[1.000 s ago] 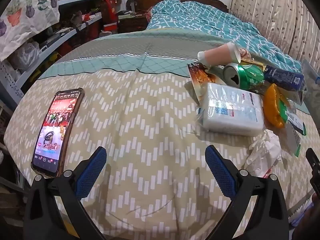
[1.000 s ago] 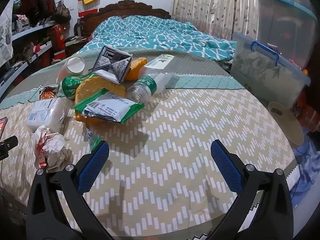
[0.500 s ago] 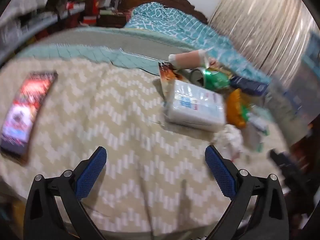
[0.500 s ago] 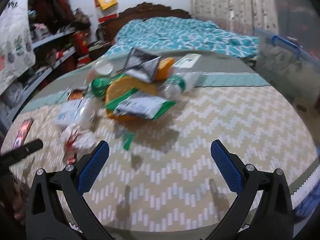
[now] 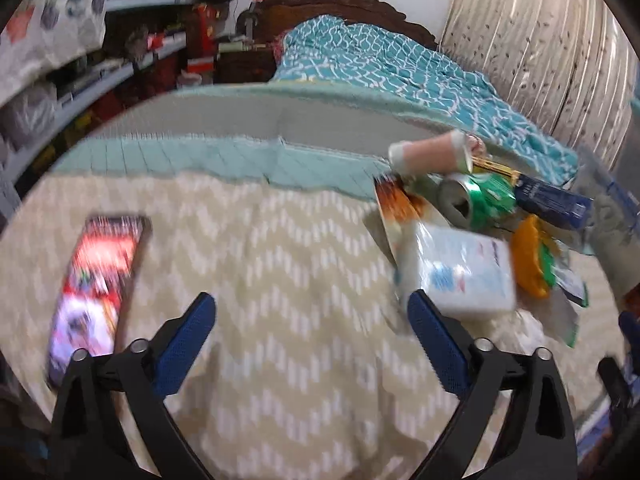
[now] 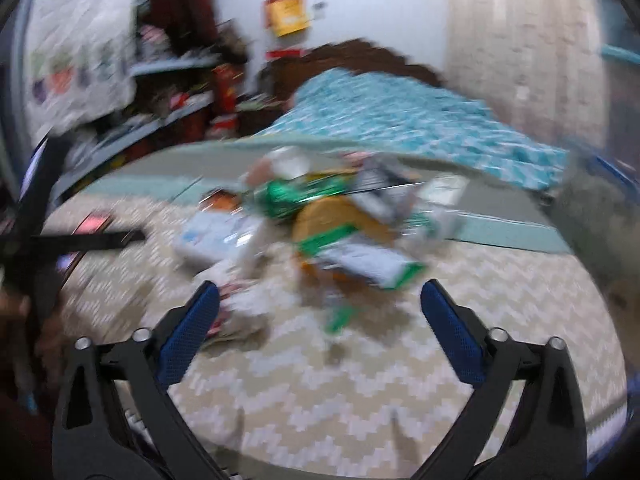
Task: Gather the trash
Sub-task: 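Move the right gripper to the crumpled white tissue and close on it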
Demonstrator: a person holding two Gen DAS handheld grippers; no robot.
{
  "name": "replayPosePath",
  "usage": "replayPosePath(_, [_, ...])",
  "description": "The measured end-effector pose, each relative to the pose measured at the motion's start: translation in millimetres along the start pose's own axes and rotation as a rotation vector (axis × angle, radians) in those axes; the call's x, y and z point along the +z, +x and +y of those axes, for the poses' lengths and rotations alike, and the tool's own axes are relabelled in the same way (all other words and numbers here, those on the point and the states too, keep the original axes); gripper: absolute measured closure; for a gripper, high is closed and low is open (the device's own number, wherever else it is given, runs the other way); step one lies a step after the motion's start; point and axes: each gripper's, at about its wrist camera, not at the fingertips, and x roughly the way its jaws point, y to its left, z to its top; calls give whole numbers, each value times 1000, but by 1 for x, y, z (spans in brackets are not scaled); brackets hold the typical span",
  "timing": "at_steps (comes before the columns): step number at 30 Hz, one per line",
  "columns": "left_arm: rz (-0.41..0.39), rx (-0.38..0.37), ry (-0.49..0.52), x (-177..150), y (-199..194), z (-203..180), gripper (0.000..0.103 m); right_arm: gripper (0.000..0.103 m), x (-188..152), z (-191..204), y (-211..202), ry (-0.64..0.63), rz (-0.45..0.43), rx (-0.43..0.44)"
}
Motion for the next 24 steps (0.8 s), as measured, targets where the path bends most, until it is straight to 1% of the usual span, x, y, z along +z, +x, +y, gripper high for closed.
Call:
replayPosePath(1, [-2, 4, 9, 3, 1, 0, 15, 23, 1, 5, 6, -22, 24, 17])
replayPosePath(4, [-12, 34, 34, 9, 2, 0, 15, 25, 2, 17, 22, -66, 77, 73])
replayPosePath(7, [-3, 44, 39, 9, 4, 3, 15, 25, 6, 23, 34, -71, 103, 86])
replayPosePath(9, [6, 50, 36, 9, 7, 5, 15, 25, 10, 21, 47, -47, 127, 107])
replayPosePath(12, [15, 57, 34, 8, 11, 8, 15, 24, 10, 19, 62, -12, 167, 105])
replayPosePath(15, [19, 63, 37, 7, 13, 7, 14, 22, 12, 11, 75, 26, 198, 122])
replayPosePath(16, [21, 63, 38, 7, 14, 7, 14, 20, 11, 12, 76, 30, 199, 120])
replayPosePath(18, [25, 63, 40, 7, 16, 5, 14, 20, 8, 12, 77, 34, 207, 126])
replayPosePath(21, [30, 53, 44, 7, 20, 1, 14, 21, 5, 14, 76, 30, 219, 163])
replayPosePath(22, [30, 50, 45, 7, 20, -1, 14, 29, 3, 16, 76, 26, 223, 185])
replayPosePath(23, [30, 41, 48, 8, 20, -3, 14, 42, 2, 17, 77, 21, 230, 210])
replayPosePath(24, [29, 34, 49, 8, 20, -4, 14, 49, 1, 19, 76, 13, 236, 243])
